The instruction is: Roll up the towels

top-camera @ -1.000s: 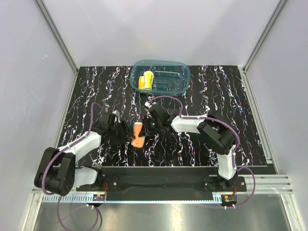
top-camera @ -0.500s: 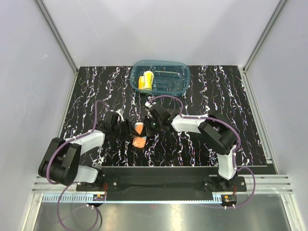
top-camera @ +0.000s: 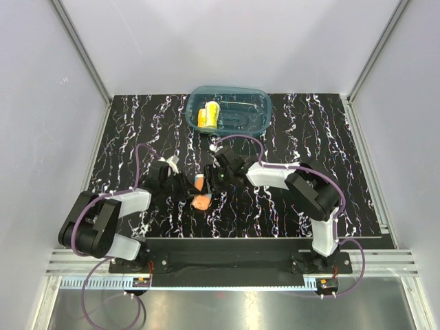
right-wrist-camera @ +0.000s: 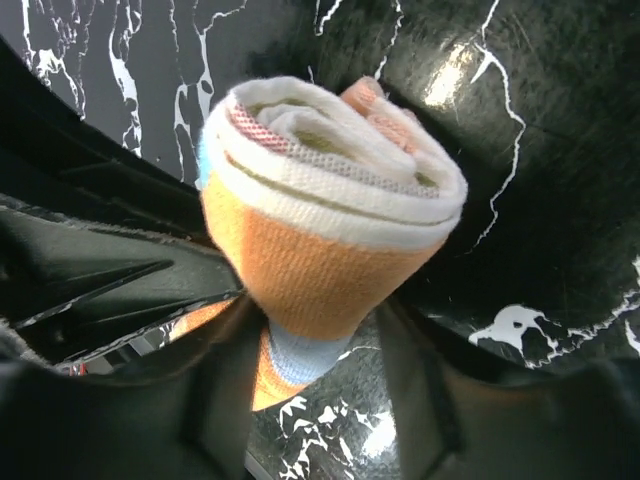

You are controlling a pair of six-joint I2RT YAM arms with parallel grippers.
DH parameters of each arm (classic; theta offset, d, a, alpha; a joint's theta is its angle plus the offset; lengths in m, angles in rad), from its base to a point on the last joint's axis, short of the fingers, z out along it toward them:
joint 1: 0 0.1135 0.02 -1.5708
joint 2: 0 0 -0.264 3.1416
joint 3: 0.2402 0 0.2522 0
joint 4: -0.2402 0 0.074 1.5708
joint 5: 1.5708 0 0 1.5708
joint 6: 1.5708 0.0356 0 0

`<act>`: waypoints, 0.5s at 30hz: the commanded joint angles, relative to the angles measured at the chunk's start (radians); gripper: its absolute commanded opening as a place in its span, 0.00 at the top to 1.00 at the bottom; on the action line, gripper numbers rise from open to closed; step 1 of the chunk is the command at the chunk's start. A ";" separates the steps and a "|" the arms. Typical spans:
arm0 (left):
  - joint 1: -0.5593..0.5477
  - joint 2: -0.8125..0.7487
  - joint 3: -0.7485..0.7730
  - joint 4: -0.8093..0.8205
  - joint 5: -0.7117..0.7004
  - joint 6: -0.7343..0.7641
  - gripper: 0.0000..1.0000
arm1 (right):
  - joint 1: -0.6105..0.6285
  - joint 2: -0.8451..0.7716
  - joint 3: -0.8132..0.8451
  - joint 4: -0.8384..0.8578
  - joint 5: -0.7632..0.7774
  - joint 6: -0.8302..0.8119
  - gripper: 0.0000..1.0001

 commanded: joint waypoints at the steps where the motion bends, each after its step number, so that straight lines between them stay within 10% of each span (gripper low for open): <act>1: -0.010 0.045 -0.048 -0.047 -0.055 0.029 1.00 | 0.010 -0.008 -0.021 -0.135 0.065 -0.041 0.35; 15: -0.008 -0.046 -0.025 -0.042 0.002 -0.026 1.00 | -0.148 -0.281 -0.175 -0.172 0.072 -0.006 0.09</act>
